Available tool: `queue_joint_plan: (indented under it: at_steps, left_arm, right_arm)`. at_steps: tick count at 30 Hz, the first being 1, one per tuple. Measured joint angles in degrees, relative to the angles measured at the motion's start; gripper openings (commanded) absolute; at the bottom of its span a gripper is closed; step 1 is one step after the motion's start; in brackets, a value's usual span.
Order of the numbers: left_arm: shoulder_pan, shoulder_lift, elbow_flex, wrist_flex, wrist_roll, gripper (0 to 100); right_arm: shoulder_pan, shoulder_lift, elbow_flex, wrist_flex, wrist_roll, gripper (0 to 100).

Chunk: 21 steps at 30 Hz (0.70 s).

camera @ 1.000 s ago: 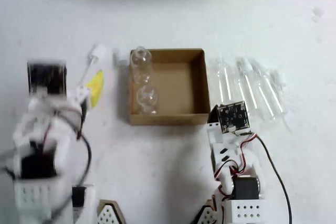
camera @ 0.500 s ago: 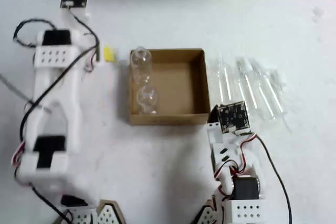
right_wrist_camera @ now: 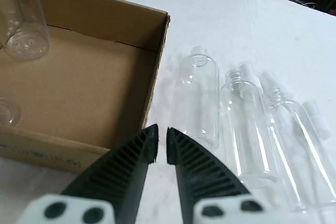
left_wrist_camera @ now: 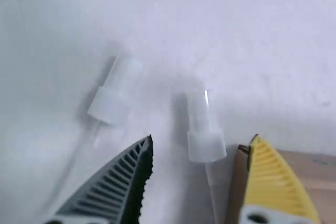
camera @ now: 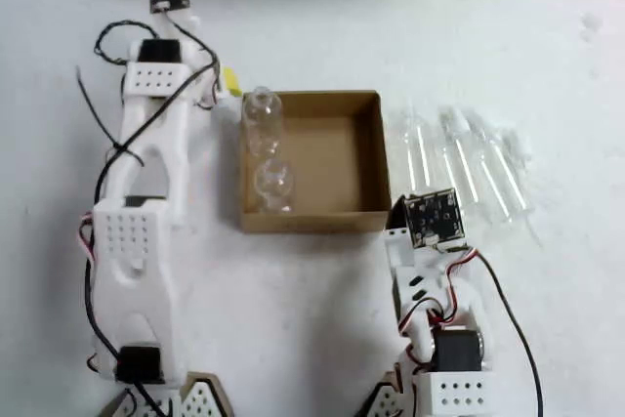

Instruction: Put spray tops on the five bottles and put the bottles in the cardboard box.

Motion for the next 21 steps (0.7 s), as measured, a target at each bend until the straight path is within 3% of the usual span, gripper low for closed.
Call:
queue_joint_plan:
  at_steps: [11,17,21]
  left_arm:
    - [0.1,16.0,-18.0,3.0,4.0,27]
    - [0.2,19.3,-25.2,8.6,5.0,11]
    - [0.2,19.9,-29.2,12.9,5.0,10]
  right_arm:
    - [0.0,0.0,0.0,0.0,0.0,2.2]
    - [0.0,0.0,0.0,0.0,0.0,2.2]
    - [0.0,0.0,0.0,0.0,0.0,2.2]
